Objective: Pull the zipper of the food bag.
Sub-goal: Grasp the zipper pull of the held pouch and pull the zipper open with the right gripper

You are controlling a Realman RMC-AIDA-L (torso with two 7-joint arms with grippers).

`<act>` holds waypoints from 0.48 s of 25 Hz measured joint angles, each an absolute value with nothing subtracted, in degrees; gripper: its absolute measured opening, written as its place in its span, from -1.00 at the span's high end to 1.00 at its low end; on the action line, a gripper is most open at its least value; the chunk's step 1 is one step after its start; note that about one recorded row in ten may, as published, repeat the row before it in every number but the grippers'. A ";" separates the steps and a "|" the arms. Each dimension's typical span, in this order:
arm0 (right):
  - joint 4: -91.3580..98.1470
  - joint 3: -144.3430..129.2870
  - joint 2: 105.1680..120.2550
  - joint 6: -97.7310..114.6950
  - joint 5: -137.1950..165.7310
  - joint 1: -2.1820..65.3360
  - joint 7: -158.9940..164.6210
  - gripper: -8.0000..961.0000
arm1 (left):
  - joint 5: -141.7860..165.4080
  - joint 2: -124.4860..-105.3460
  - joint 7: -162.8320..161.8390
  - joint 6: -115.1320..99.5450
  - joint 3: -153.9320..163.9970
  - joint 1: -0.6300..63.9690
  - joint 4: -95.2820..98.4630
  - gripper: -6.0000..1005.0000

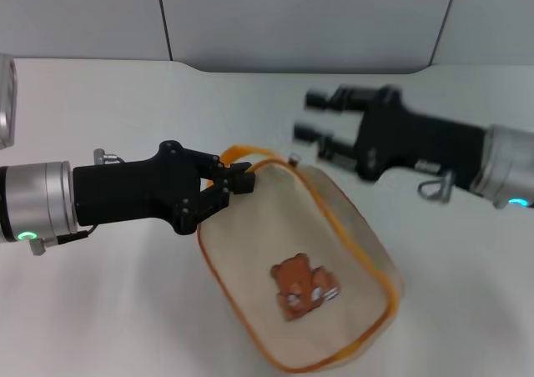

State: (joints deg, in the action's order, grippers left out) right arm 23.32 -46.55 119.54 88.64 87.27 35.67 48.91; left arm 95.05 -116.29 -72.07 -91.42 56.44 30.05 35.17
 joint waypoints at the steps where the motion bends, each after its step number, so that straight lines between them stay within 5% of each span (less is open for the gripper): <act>1: 23.32 -46.55 119.54 88.64 87.27 35.67 48.91 0.07 | 95.06 -116.29 -72.07 -91.42 56.44 30.05 35.17 0.86; 12: 29.46 -48.29 119.16 88.61 97.07 33.90 54.10 0.08 | 95.07 -116.03 -72.07 -91.33 56.10 29.98 35.04 0.86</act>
